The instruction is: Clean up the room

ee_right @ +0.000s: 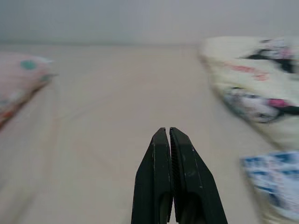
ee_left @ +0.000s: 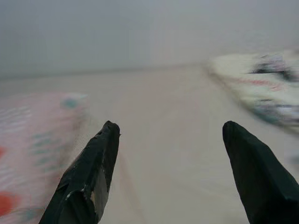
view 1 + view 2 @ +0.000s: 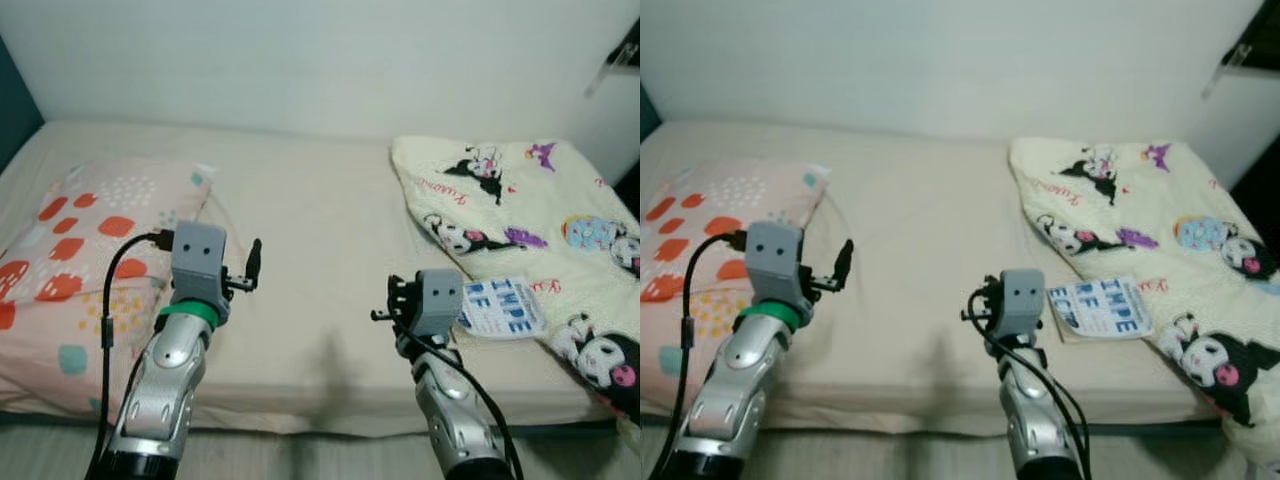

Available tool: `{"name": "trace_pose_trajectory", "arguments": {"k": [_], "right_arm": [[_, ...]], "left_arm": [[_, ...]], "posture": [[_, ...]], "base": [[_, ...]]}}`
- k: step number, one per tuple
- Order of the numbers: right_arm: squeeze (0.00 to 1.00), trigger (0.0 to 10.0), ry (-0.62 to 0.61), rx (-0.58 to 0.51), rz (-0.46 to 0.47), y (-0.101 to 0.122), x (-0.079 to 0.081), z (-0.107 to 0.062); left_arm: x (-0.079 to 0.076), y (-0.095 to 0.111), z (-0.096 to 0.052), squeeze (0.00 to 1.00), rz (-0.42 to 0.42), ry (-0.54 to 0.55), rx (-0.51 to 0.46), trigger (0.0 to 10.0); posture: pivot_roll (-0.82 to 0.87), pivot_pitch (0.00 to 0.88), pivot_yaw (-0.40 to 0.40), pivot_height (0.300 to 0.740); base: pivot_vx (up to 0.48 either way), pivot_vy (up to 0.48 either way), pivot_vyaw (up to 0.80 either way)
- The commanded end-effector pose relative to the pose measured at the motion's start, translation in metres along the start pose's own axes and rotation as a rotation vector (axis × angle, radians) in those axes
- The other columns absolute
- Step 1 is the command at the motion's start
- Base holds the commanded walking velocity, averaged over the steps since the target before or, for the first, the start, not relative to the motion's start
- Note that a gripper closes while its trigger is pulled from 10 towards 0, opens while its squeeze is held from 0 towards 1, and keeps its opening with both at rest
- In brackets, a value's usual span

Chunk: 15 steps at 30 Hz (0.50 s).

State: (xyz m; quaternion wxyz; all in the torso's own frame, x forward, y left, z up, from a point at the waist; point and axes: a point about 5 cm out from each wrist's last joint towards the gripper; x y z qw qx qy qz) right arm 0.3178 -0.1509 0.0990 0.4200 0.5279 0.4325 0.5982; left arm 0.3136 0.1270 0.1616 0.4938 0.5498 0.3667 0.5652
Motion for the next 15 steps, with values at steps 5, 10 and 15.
{"name": "trace_pose_trajectory", "arguments": {"k": [5,10,15], "right_arm": [[0.0,10.0,-0.007,0.017,0.004,-0.0061,-0.0003,-0.0027],[0.0,10.0,-0.009,0.017,0.004,-0.0065,-0.0003,-0.003],[0.0,10.0,-0.008,0.017,0.004,-0.0067,-0.0001,-0.003]], "left_arm": [[0.0039,-0.0039,-0.0005,0.0,0.007,0.013,0.015,10.0],[0.0041,-0.0037,-0.0005,0.0,0.017,0.011,0.011,10.0],[0.0038,-0.0035,-0.0004,0.0,0.014,0.01,0.01,10.0]], "posture": [[0.0,0.056,0.001,0.74],[0.0,0.056,0.002,0.74],[0.0,0.055,0.002,0.74]], "base": [[0.0,0.0,0.0],[0.0,-0.139,0.0],[0.0,-0.388,0.0]]}}
Point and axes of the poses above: a point about 5 cm out from each wrist's last joint towards the gripper, its own z axis pointing out of the wrist towards the gripper, its own y axis along the axis of the wrist's last joint, x = y × z, and after that the axes turned 13 degrees about z, right-handed
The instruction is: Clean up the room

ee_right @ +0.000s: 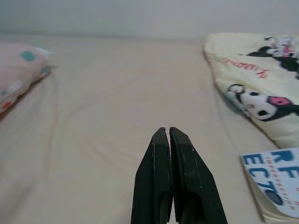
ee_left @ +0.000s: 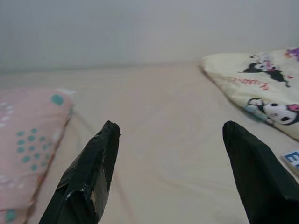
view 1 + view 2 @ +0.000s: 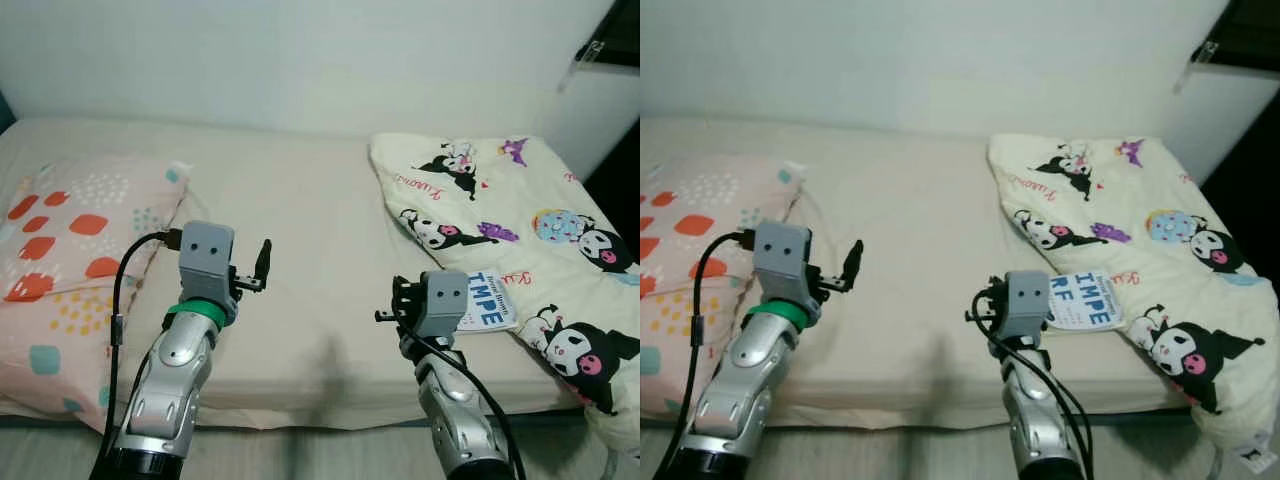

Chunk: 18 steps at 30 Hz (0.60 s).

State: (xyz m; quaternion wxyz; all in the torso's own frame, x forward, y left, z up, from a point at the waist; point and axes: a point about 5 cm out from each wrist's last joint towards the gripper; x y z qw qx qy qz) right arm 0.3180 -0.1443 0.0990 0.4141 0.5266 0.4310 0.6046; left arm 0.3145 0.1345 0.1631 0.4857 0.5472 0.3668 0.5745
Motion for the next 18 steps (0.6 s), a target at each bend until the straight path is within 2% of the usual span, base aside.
{"name": "trace_pose_trajectory", "arguments": {"k": [1,18], "right_arm": [[0.0,10.0,-0.02,0.019,-0.009,-0.0049,-0.0064,-0.0037],[0.0,10.0,-0.021,0.022,-0.011,-0.0056,-0.0073,-0.0045]], "left_arm": [[-0.0039,-0.003,-0.0006,0.0,-0.002,-0.009,0.01,10.0],[-0.0046,-0.0027,-0.0004,0.0,-0.011,-0.007,0.01,10.0]], "posture": [[0.0,0.055,0.002,0.74],[0.0,0.058,0.001,0.74]], "base": [[0.0,-0.368,0.0],[0.0,-0.319,0.0]]}}
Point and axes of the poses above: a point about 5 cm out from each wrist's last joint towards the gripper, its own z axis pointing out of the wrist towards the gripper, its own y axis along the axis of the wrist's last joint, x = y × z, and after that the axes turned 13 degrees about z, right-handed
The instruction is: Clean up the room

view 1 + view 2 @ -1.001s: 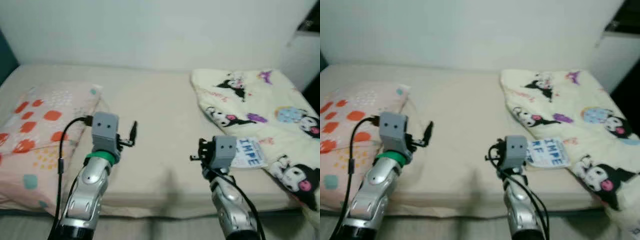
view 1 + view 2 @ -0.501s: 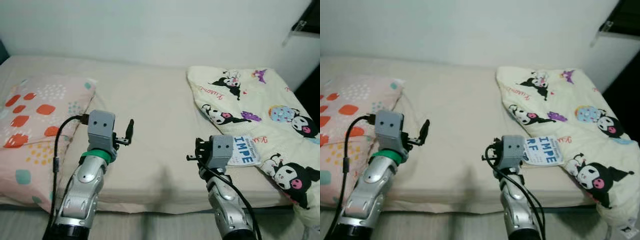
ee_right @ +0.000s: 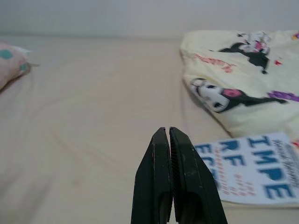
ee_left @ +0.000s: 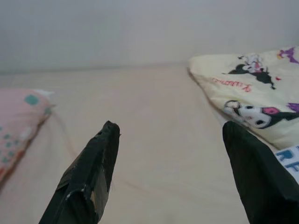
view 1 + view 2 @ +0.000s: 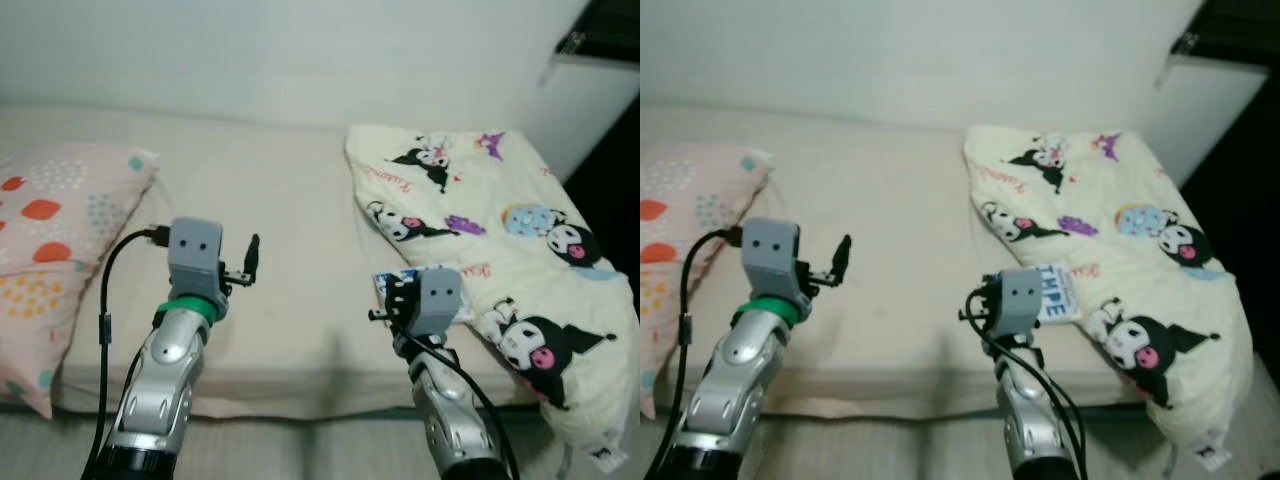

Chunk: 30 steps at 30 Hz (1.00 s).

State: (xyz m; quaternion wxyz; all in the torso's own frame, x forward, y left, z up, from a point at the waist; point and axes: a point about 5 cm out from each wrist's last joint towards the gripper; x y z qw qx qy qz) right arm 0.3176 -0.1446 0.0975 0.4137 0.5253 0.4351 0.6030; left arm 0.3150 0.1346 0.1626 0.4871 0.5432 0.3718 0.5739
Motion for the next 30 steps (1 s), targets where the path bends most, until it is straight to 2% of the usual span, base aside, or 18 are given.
{"name": "trace_pose_trajectory", "arguments": {"k": [1,18,30], "right_arm": [[0.0,10.0,-0.025,0.016,-0.005,-0.0042,-0.0066,-0.004],[0.0,10.0,-0.019,0.018,-0.006,-0.0044,-0.0064,-0.0041],[0.0,10.0,-0.017,0.016,-0.008,-0.004,-0.0063,-0.0032]], "left_arm": [[-0.0046,-0.0022,-0.0008,0.0,0.0,-0.014,0.009,10.0],[-0.0055,-0.0023,-0.0007,0.0,-0.017,-0.012,0.015,10.0],[-0.0039,-0.0019,0.0002,0.0,-0.039,0.005,0.013,10.0]], "posture": [[0.0,0.058,0.001,0.74],[0.0,0.06,-0.002,0.74],[0.0,0.057,-0.003,0.74]], "base": [[0.0,-0.277,0.0],[0.0,-0.256,0.0],[0.0,0.428,0.0]]}}
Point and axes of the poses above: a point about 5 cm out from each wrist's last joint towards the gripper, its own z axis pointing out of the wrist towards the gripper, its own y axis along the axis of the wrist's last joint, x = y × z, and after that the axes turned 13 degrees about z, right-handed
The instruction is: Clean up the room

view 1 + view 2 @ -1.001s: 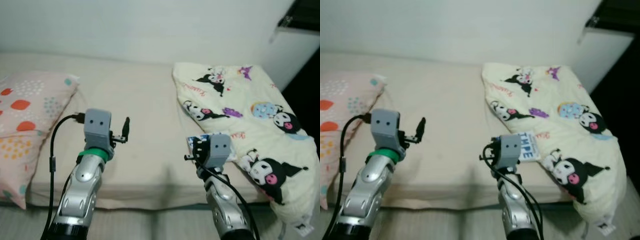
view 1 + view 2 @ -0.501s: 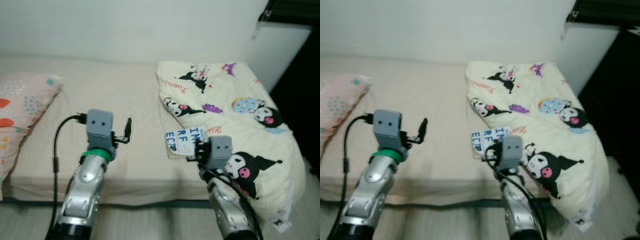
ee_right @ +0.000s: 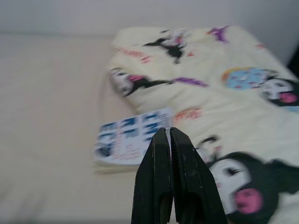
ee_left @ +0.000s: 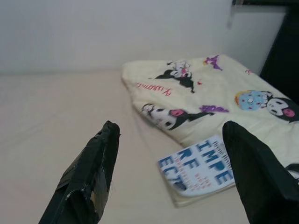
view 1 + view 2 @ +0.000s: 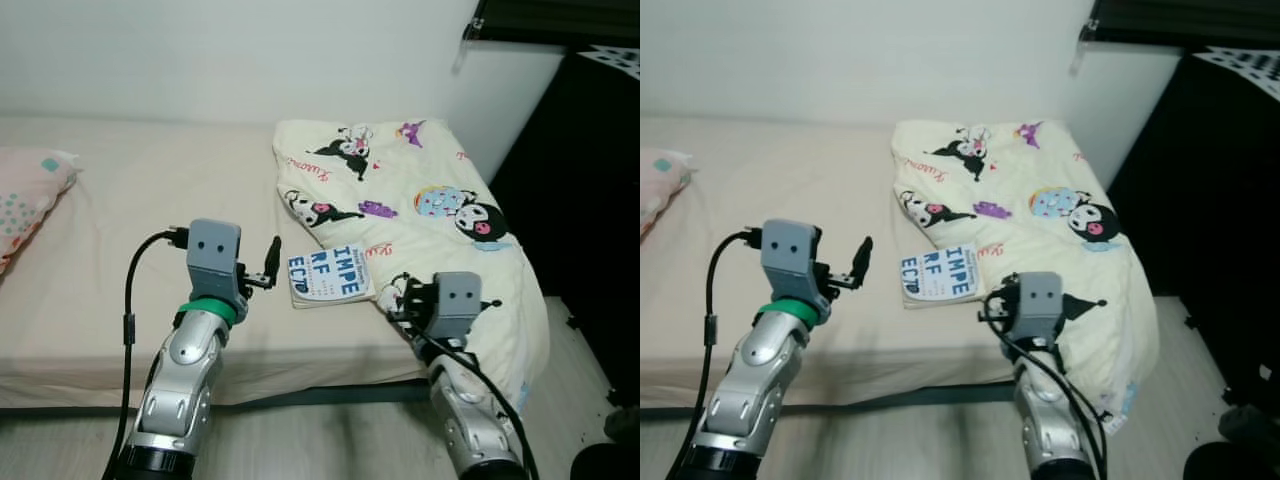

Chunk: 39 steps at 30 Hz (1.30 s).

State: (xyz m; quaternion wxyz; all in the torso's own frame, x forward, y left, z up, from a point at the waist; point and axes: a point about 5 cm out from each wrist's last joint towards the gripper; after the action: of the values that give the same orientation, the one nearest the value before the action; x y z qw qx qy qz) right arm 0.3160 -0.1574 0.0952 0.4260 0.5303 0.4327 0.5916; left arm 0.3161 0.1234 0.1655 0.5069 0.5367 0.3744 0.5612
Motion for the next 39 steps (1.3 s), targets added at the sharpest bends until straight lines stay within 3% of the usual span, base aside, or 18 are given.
{"name": "trace_pose_trajectory", "arguments": {"k": [1,24,31,39], "right_arm": [[0.0,10.0,0.014,0.018,0.009,-0.0053,0.0065,-0.0005],[0.0,10.0,0.009,0.018,0.013,-0.0068,0.0073,-0.0015],[0.0,10.0,0.007,0.016,0.014,-0.0067,0.0073,-0.0017],[0.0,10.0,0.006,0.015,0.015,-0.0064,0.0068,-0.002]], "left_arm": [[0.0064,-0.007,-0.0027,0.0,0.004,0.024,0.028,10.0],[0.0037,-0.0113,-0.0017,0.0,0.044,-0.033,0.052,10.0],[0.0051,-0.0126,-0.0008,0.0,0.051,-0.024,0.064,10.0],[0.0054,-0.0161,-0.0005,0.0,0.066,-0.014,0.092,10.0]], "posture": [[0.0,0.057,-0.003,0.74],[0.0,0.061,0.005,0.74],[0.0,0.062,0.006,0.74],[0.0,0.064,0.007,0.74]], "base": [[0.0,0.416,0.0],[0.0,0.0,0.0],[0.299,-0.327,0.0],[0.0,0.0,0.0]]}}
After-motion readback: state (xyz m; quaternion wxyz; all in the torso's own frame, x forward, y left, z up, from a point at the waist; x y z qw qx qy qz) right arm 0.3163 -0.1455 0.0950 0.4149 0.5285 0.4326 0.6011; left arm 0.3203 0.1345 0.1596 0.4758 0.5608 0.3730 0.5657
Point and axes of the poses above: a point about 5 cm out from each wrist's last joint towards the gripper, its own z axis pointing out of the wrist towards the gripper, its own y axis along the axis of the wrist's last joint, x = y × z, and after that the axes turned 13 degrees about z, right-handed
